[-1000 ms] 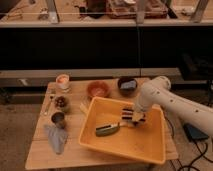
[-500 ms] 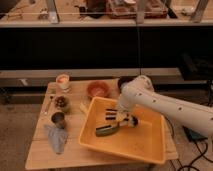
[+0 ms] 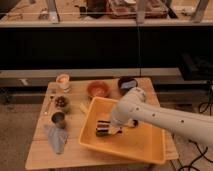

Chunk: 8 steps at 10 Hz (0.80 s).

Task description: Wipe tray with eraser

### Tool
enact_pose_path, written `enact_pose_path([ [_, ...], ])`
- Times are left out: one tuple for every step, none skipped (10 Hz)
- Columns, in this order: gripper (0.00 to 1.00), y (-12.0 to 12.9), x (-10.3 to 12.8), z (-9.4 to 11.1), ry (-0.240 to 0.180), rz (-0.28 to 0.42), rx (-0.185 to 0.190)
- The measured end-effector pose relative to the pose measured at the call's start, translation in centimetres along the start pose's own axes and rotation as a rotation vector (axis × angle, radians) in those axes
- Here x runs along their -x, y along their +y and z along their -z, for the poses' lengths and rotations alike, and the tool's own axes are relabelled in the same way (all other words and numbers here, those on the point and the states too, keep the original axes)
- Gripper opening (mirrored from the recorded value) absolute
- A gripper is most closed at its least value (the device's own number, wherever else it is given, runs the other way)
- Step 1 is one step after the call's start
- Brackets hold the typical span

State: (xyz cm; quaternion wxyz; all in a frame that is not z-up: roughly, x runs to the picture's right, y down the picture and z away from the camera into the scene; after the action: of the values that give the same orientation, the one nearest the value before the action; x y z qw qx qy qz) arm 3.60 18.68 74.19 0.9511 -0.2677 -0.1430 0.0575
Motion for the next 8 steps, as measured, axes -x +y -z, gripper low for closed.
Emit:
enact_pose_path([
  [0.11, 1.3, -1.0, 0.4, 0.003, 0.001, 0.008],
  [0.11, 2.3, -2.3, 0.9, 0.010, 0.000, 0.015],
  [0.11, 3.4, -4.0, 1.5, 0.021, -0.005, 0.023],
  [0.11, 4.4, -6.3, 2.1, 0.038, -0.019, 0.032],
  [0.11, 4.9, -8.0, 2.4, 0.055, -0.034, 0.039],
  [0.11, 5.1, -9.9, 2.5, 0.076, -0.058, 0.042],
  [0.11, 4.8, -11.5, 2.7, 0.095, -0.082, 0.038],
  [0.11, 4.0, -12.8, 2.9, 0.114, -0.102, 0.026],
])
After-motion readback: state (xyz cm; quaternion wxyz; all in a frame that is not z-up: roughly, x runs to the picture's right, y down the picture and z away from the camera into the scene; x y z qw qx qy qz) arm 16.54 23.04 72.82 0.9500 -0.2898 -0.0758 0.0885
